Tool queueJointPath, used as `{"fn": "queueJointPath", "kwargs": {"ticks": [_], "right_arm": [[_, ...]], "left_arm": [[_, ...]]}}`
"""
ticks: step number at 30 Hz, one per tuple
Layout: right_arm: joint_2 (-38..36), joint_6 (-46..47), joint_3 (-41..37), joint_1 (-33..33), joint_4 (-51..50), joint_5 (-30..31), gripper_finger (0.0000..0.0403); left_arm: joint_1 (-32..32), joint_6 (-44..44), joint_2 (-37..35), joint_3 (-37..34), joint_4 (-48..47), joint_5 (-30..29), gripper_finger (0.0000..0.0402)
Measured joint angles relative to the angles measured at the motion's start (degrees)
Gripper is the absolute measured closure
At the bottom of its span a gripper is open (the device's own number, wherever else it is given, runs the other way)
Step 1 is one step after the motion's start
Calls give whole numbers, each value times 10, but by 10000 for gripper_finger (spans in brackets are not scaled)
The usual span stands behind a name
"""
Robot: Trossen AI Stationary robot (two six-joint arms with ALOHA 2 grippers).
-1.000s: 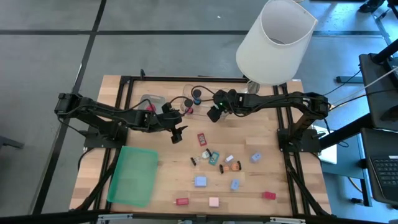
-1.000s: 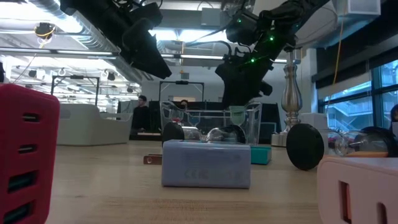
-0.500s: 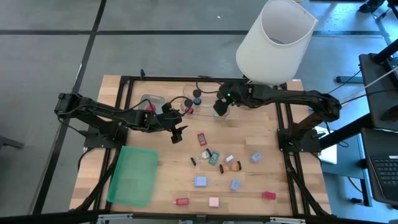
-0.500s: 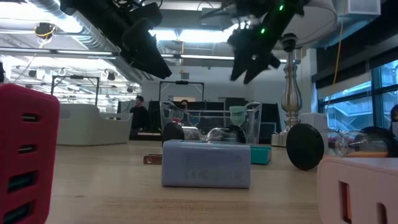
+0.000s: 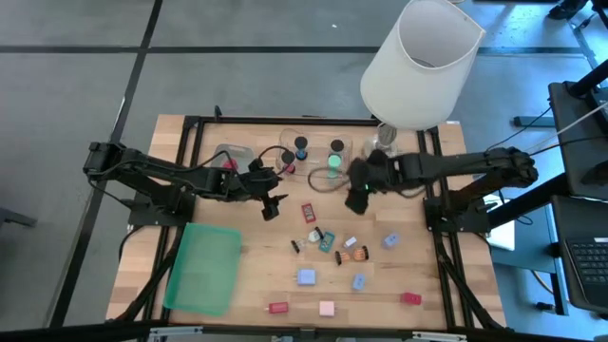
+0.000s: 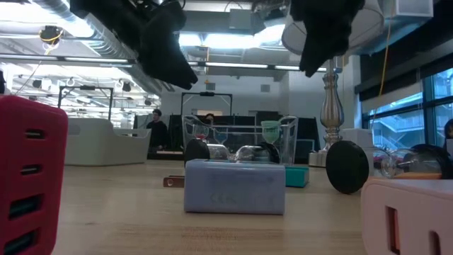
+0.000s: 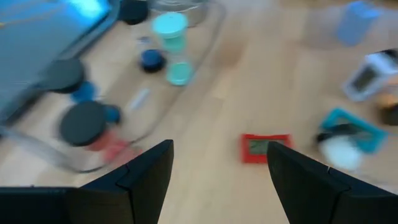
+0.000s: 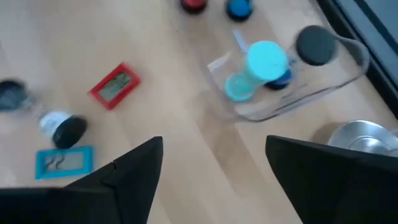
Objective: Pick & Place Office items
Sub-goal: Put the white hourglass into the transparent bin
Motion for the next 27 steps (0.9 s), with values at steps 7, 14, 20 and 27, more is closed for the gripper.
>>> {"fn": "queueJointPath", "kwargs": {"ticks": [7, 14, 20, 27], "right_arm": [[0, 25, 0, 81, 1, 60, 120], [0, 46, 0, 127, 4, 94, 120], [0, 102, 0, 154, 4, 141, 120], [0, 120, 0, 177, 4, 165, 120]], "left_arm": [[-37, -30, 54, 0, 86, 114, 146], [-94, -7, 142, 0, 215, 123, 146], [-106, -4, 201, 0, 353, 123, 146], [-173, 12, 231, 0, 345, 127, 146]]}}
